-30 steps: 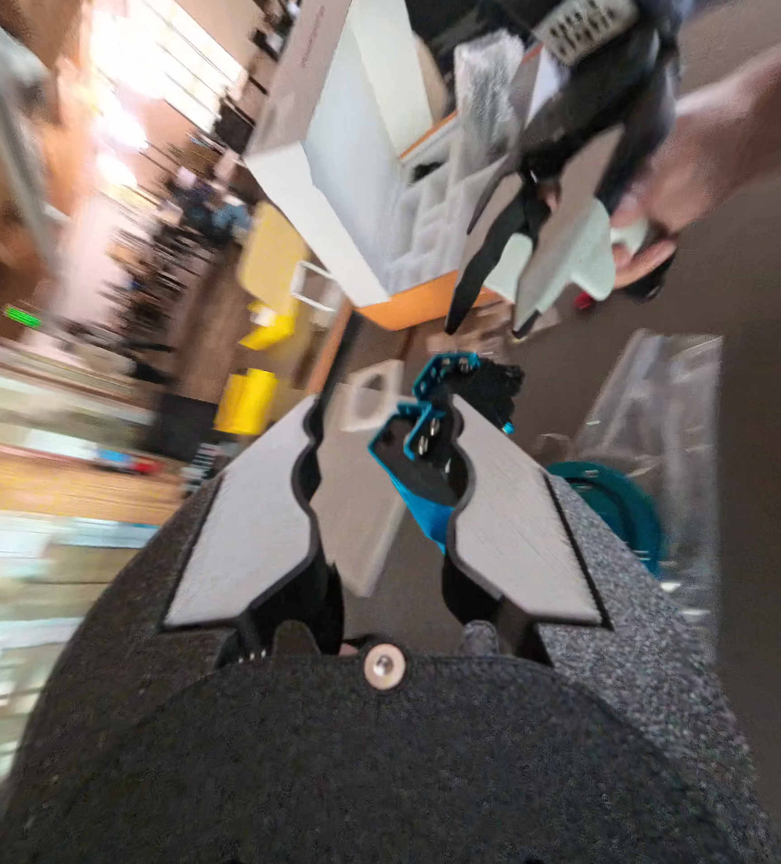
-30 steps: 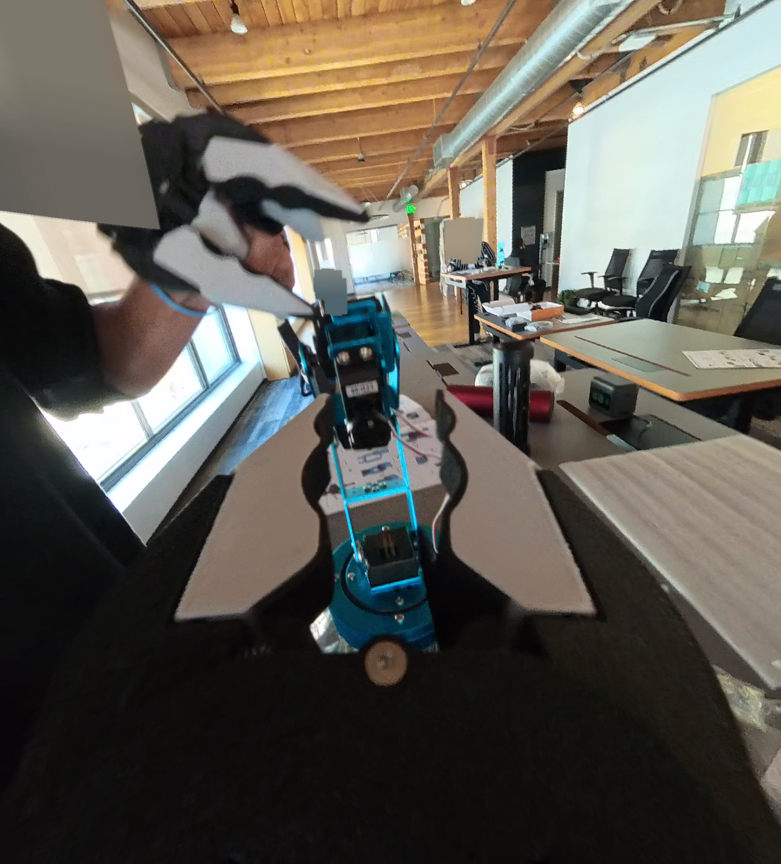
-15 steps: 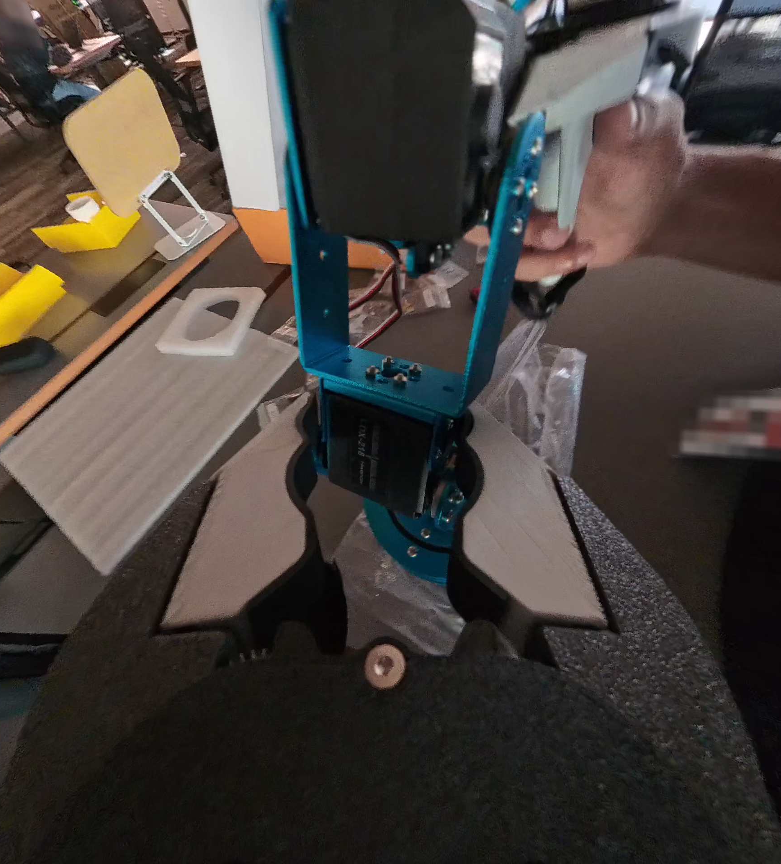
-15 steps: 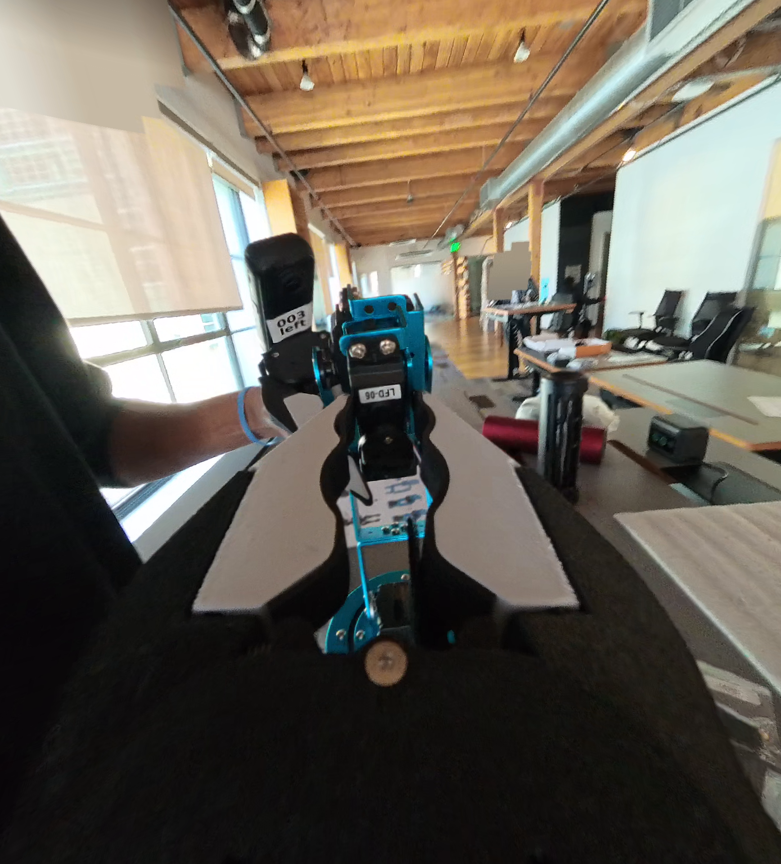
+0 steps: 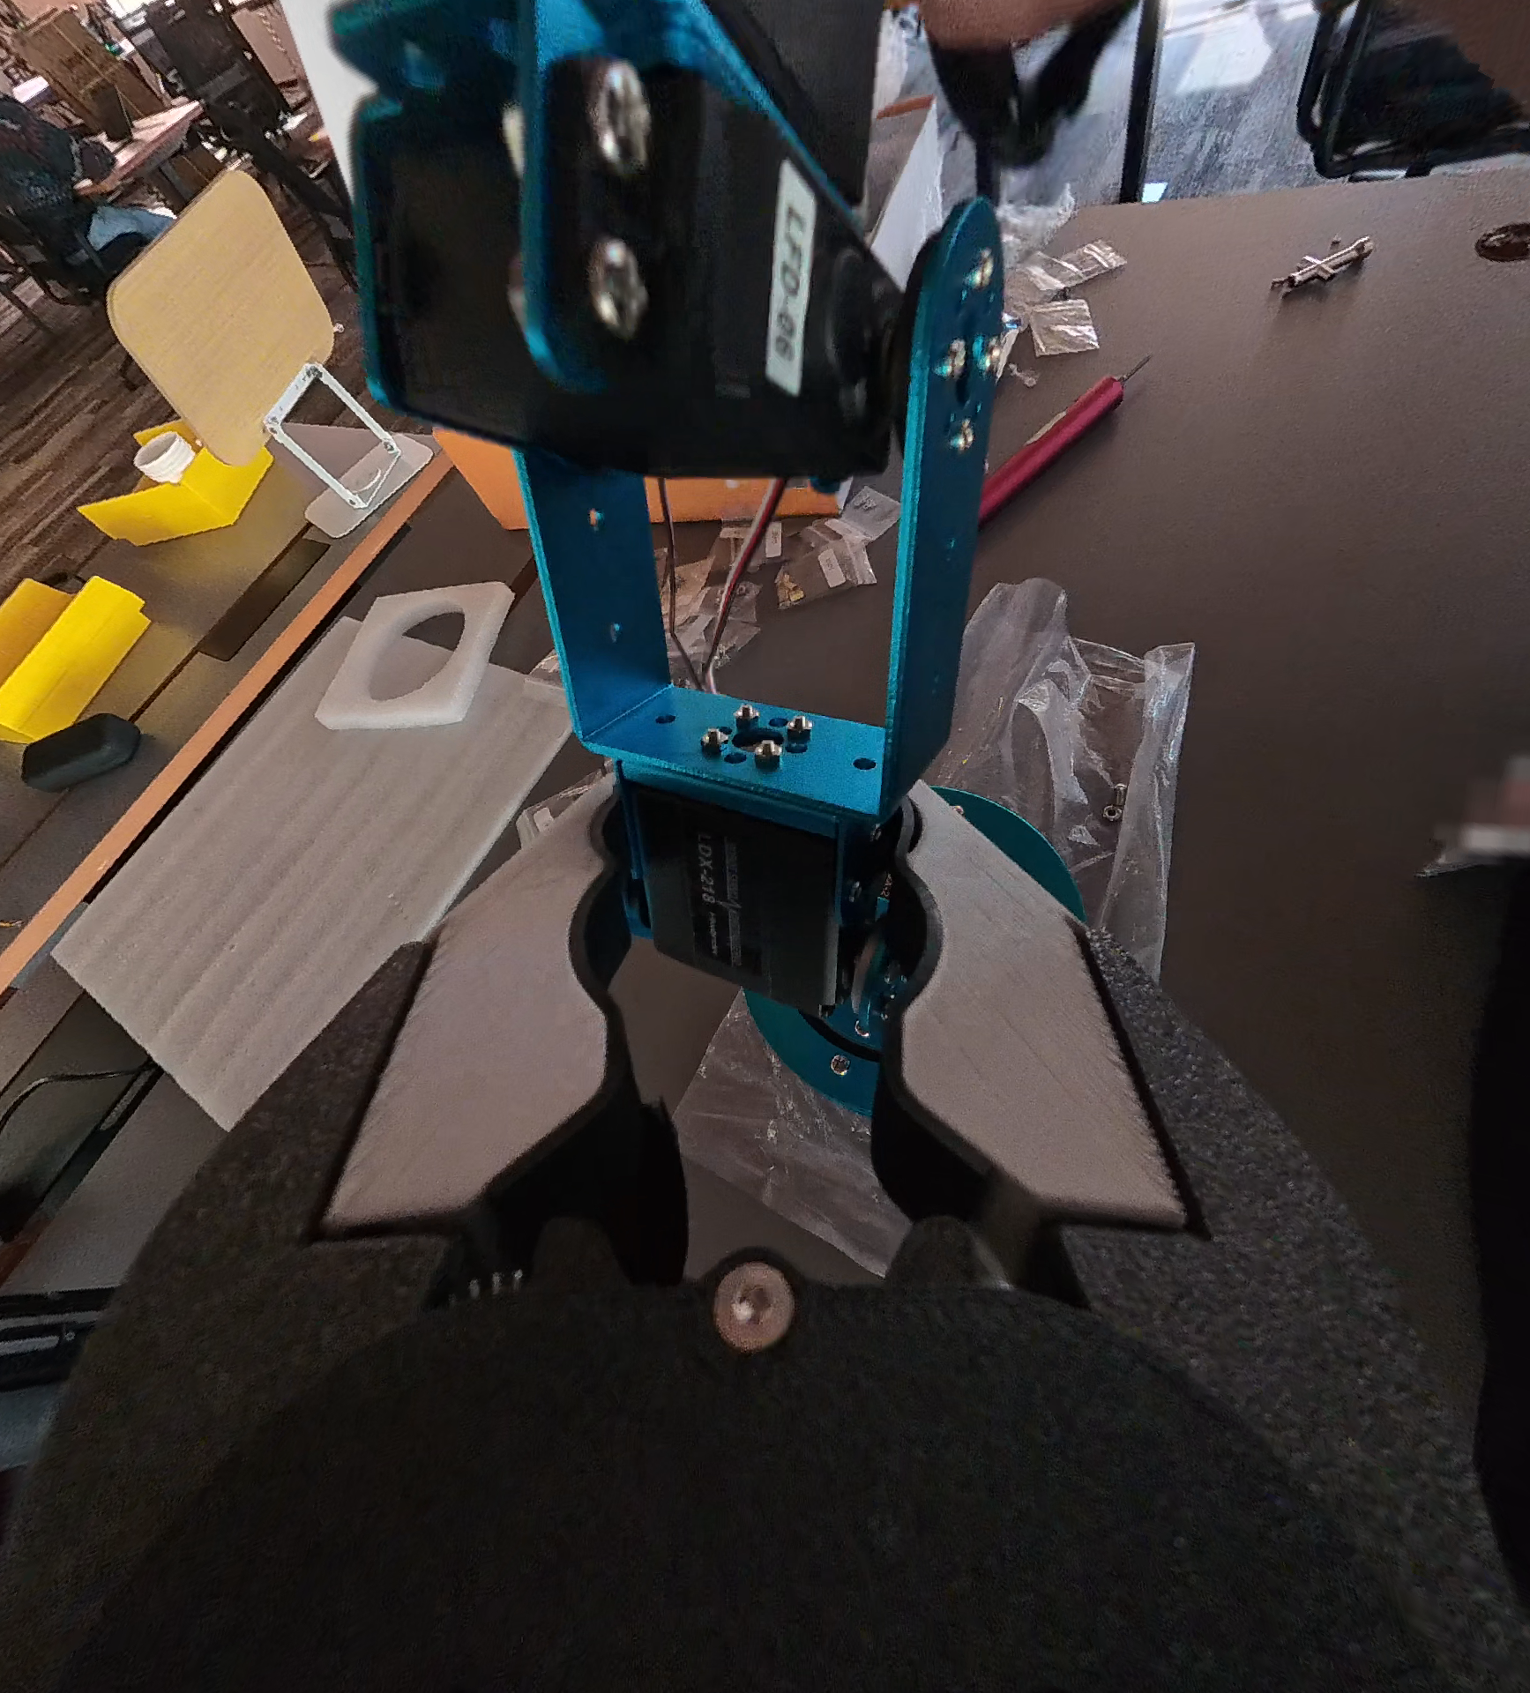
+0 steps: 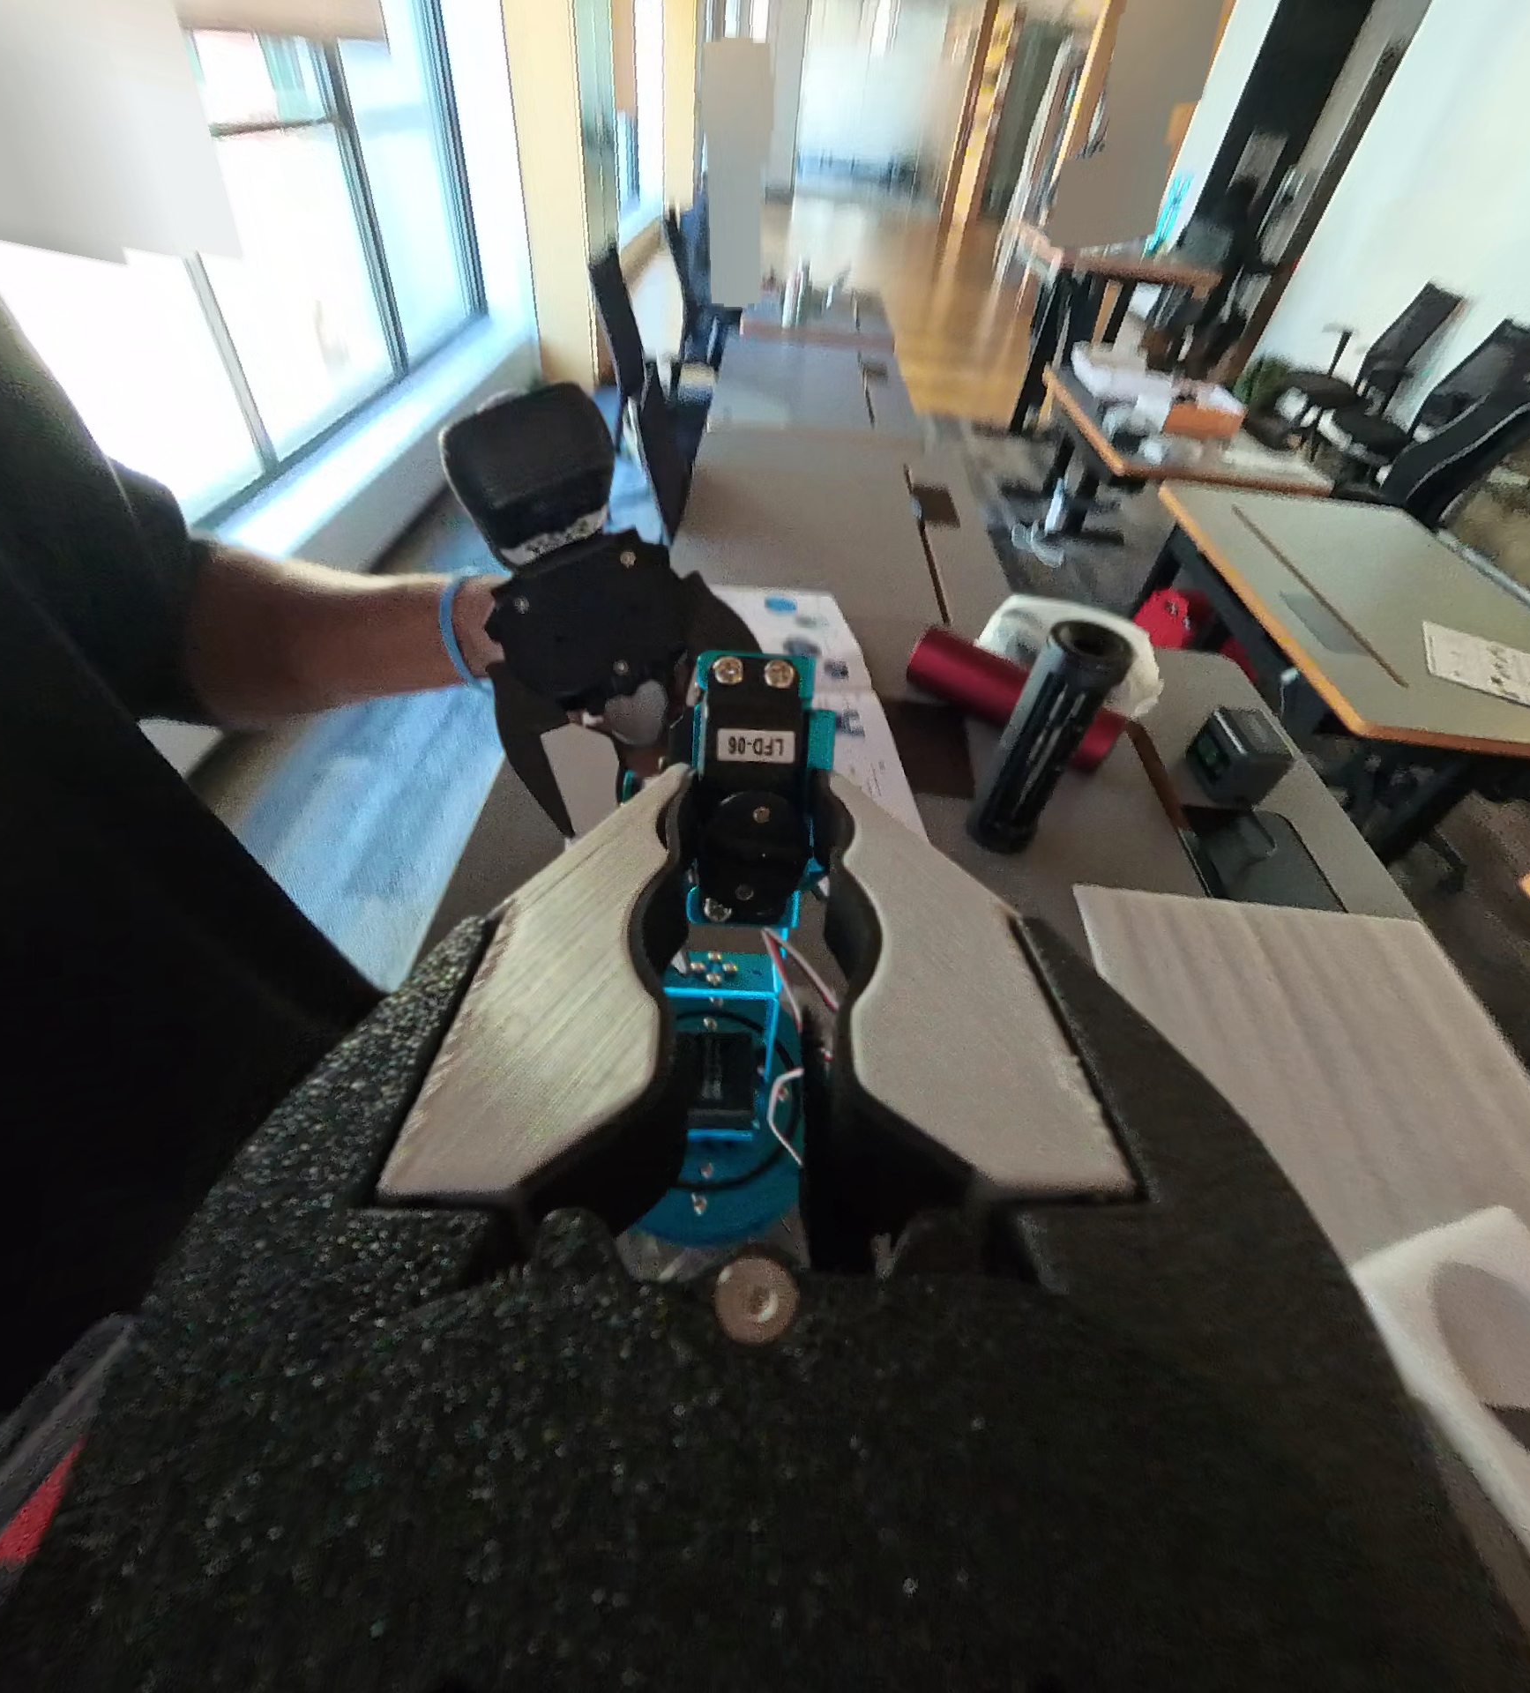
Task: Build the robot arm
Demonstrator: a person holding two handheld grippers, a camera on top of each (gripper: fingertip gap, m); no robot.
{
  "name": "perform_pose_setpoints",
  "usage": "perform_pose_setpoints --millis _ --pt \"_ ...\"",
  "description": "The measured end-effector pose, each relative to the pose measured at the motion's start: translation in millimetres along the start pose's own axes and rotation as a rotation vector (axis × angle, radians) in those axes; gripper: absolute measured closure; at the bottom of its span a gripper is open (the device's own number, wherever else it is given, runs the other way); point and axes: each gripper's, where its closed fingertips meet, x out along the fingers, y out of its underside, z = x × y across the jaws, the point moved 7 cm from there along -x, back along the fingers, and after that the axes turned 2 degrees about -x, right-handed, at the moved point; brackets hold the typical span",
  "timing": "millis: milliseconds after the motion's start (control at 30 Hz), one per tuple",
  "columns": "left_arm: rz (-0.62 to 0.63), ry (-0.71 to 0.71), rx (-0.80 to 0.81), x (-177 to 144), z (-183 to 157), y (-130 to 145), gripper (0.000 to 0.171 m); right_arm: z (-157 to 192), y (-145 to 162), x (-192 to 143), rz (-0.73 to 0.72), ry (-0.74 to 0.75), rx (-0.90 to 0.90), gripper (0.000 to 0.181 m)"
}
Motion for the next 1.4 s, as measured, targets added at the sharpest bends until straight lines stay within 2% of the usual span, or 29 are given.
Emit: perform_pose_setpoints --millis 200,300,367,433,500,533,633,700,767,800,1133,1400 --pt "-0.028 -0.015 -0.006 -3.6 -0.9 2.7 0.117 -0.9 -38.9 27.9 0.352 -0.085 -0.16 0.157" --pt "-0.05 -0.023 -0.012 -4.3 -1.0 3.7 0.117 -2.3 -49.6 43.9 0.422 -0.131 -0.189 0.156" --pt "-0.066 -0.028 -0.019 -3.5 -1.3 3.9 0.118 -1.8 -52.0 44.2 0.375 -0.106 -0.192 0.155" --pt "-0.075 -0.028 -0.023 -3.0 -0.8 4.0 0.118 -1.1 -50.1 29.4 0.211 -0.046 -0.154 0.14" --pt "-0.081 -0.031 -0.027 -1.5 -0.3 3.6 0.118 -4.8 -32.8 7.7 0.013 0.047 -0.043 0.139" --pt "-0.082 -0.031 -0.031 -0.6 -0.1 3.3 0.118 -2.4 -19.2 3.5 -0.049 0.045 0.023 0.138" --pt "-0.078 -0.025 -0.028 0.2 0.1 2.7 0.117 4.9 9.0 12.8 -0.095 0.105 0.08 0.135" --pt "-0.082 -0.02 -0.029 0.1 0.3 2.9 0.117 5.8 10.6 21.4 -0.09 0.126 0.074 0.137" --pt "-0.08 -0.019 -0.027 0.2 0.3 2.8 0.117 4.5 6.5 25.5 -0.078 0.113 0.043 0.153" --pt "-0.077 -0.017 -0.024 0.2 0.3 2.6 0.117 4.0 3.3 26.5 -0.073 0.095 0.036 0.155" --pt "-0.073 -0.016 -0.015 -3.6 0.6 5.0 0.118 -1.0 -18.6 49.5 0.139 -0.06 -0.043 0.156" --pt "-0.098 -0.024 -0.027 -2.5 -0.4 5.3 0.118 -1.3 -22.0 76.5 0.311 -0.123 -0.071 0.155"
